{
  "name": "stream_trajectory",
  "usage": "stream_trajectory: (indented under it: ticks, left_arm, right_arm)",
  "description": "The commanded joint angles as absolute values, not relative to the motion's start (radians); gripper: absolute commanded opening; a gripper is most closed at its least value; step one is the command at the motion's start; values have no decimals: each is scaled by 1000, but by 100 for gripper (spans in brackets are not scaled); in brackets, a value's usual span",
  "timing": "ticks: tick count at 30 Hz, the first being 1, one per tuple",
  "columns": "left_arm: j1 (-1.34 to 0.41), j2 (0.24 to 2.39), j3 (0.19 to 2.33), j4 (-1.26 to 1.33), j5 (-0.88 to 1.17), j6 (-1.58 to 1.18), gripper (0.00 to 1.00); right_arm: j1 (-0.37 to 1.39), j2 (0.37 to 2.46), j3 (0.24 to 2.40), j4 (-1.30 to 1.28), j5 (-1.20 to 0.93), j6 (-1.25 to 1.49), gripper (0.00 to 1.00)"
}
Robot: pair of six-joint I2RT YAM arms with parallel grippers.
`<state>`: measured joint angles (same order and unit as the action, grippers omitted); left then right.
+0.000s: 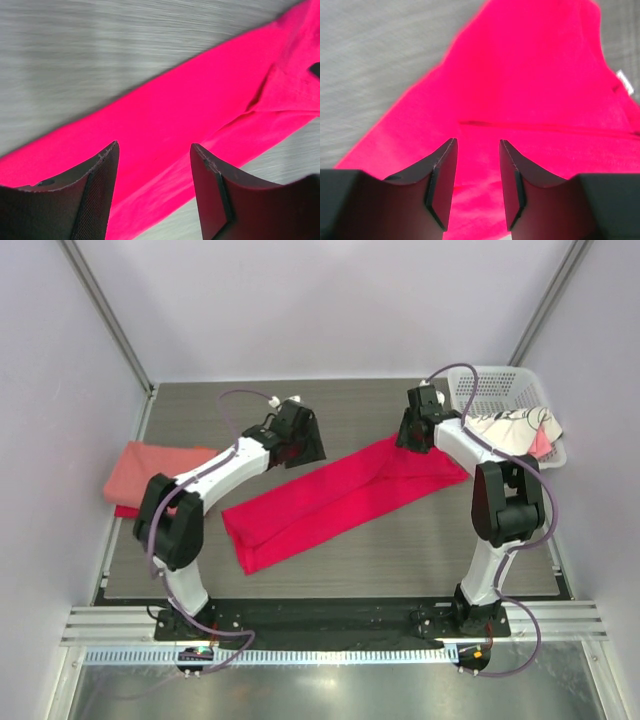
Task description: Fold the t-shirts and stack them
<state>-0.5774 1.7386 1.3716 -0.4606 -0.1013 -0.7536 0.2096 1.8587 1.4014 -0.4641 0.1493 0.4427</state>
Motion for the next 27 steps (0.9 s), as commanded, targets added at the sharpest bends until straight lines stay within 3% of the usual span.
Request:
stream_trajectory:
  ticks: [1,15,18,22,27]
  left_arm:
    - [-620,1863,1495,-417,-14,-720,59]
    - [-680,2326,1972,-459,182,-831,58]
    - [-681,2437,2084,-520,218,-871,58]
    - [-681,2529,2177,-569,232,-906,57]
    - [-683,2583,2212,-563,216,-943,56]
  right_arm:
    - [213,1847,1379,-434,132,433,43]
    - [267,1997,1465,-475,110,370,50]
    - [275,1980,1433,-514,144,367,44]
    - [278,1898,1338,-512,164,376,18]
    - [281,1743,1201,-491,164,390,12]
